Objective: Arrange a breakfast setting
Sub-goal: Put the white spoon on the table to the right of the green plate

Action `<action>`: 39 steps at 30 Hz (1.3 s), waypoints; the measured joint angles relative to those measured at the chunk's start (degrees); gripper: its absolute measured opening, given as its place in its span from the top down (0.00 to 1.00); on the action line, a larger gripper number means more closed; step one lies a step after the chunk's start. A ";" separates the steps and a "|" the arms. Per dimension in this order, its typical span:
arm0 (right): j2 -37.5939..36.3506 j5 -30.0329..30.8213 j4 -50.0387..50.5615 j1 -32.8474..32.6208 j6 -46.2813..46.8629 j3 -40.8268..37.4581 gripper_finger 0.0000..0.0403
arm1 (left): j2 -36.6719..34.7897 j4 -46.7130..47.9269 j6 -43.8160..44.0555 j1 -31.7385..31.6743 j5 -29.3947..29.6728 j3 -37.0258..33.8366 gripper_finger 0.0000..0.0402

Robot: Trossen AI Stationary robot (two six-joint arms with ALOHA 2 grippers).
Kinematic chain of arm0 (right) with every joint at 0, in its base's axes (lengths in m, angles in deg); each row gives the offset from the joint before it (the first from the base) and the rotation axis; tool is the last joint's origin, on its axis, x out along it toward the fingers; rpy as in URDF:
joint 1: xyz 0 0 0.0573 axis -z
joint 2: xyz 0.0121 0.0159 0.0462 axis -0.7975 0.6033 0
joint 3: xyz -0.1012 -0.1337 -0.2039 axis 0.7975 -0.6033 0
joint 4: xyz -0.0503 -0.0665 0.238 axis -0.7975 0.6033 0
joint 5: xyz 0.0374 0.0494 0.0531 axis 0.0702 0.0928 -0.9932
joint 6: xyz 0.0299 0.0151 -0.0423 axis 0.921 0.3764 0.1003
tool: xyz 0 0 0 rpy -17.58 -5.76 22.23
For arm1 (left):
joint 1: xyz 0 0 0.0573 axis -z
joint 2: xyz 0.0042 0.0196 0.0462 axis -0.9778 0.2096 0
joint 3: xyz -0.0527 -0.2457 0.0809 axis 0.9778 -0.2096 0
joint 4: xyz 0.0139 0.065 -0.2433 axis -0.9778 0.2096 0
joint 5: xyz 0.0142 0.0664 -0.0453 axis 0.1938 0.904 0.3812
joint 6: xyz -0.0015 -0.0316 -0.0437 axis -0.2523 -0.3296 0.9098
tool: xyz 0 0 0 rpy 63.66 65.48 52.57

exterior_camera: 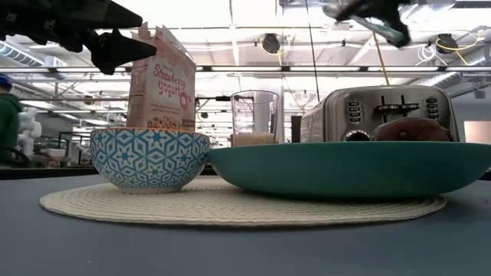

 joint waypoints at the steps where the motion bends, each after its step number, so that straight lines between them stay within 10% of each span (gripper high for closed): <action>1: -0.91 1.02 -1.55 -1.68 2.67 -2.53 0.98 | 0.00 0.00 0.00 -0.01 0.00 -0.01 0.23; 11: -3.31 5.01 -6.37 -13.81 20.73 -15.47 0.98 | 0.00 -0.01 0.02 -0.01 0.00 0.00 0.23; 39: 10.33 4.48 13.24 -21.04 43.75 -15.81 0.99 | 0.00 -0.02 0.23 -0.01 0.00 0.01 0.23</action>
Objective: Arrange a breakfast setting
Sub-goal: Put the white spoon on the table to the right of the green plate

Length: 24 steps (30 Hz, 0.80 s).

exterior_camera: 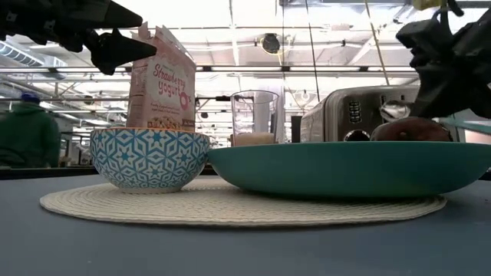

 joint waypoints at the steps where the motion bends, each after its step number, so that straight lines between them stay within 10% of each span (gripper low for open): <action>1: 0.53 0.00 0.02 0.00 0.61 0.00 0.99 | 0.00 0.01 -0.10 0.02 0.00 -0.01 0.23; 15: -2.10 -1.38 -33.86 0.00 8.79 -20.19 1.00 | 0.00 0.04 -0.25 0.00 0.00 -0.02 0.23; 24: -2.19 -1.44 -32.57 0.00 9.91 -22.14 0.99 | 0.00 0.00 0.21 0.02 0.00 -0.02 0.23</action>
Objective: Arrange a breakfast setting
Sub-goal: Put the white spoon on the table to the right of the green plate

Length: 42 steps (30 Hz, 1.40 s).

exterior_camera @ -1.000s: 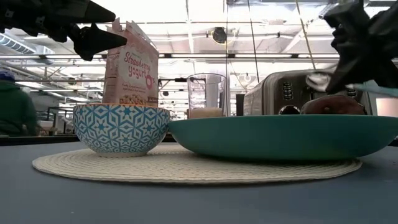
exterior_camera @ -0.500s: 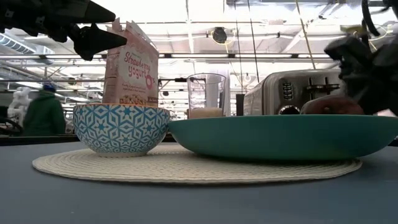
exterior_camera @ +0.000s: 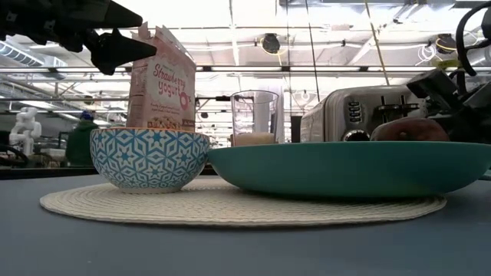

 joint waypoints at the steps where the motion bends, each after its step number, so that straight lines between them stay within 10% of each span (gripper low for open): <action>1: -0.02 0.00 0.01 0.00 0.00 0.00 0.99 | 0.00 0.00 0.02 -0.02 0.00 0.01 0.23; 42: -3.02 -9.47 5.04 0.07 -1.32 0.07 0.72 | 0.00 -0.02 0.04 0.00 0.00 0.00 0.23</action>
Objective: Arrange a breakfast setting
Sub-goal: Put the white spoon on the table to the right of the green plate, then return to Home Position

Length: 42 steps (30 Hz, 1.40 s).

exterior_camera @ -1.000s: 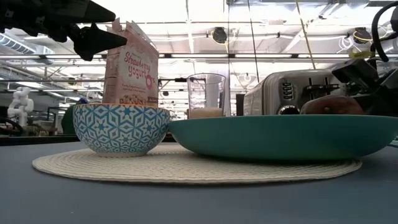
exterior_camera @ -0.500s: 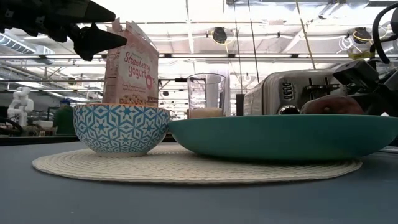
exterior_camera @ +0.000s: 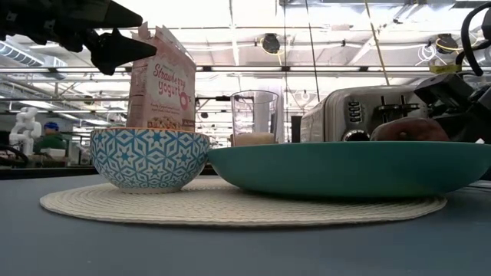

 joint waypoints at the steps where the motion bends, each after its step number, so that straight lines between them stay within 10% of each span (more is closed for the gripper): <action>1: -0.76 -0.14 0.93 0.00 0.01 0.00 0.72 | 0.00 0.00 0.00 -0.02 0.00 0.02 0.23; 27: -23.83 3.65 10.30 0.00 -15.48 -0.04 0.72 | -3.38 -1.77 -7.57 -0.01 -0.01 0.00 0.23; 42: -34.46 14.35 10.18 0.02 -54.40 9.53 0.72 | -19.85 13.34 -15.07 -0.06 -2.47 0.00 0.23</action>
